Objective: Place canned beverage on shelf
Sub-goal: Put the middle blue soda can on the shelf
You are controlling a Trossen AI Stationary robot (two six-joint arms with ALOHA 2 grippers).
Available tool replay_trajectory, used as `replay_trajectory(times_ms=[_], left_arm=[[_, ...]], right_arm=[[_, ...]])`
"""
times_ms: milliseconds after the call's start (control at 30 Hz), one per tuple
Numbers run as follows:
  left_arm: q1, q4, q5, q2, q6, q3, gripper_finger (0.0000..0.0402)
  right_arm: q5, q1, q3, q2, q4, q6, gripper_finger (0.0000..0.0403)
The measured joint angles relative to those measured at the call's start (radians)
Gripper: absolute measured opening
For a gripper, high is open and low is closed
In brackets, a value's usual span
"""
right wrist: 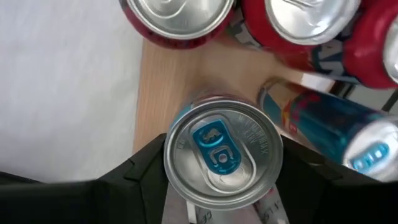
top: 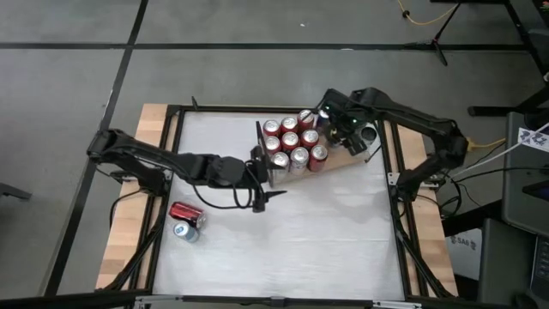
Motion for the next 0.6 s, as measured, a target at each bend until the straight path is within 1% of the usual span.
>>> replay_trajectory(times_ms=[200, 433, 600], left_arm=[[0.024, -0.097, 0.001, -0.069, 0.0, 0.0, 0.0318], [0.045, -0.109, 0.008, -0.069, 0.0, 0.0, 0.0318], [0.058, -0.13, 0.052, -0.066, 0.0, 0.0, 0.0318]], right_arm=[[0.001, -0.001, 0.0, 0.055, 0.002, -0.022, 0.0225], [0.0, -0.019, 0.002, 0.082, 0.032, -0.045, 0.0225], [-0.005, -0.031, 0.003, 0.084, 0.043, -0.051, 0.0225]])
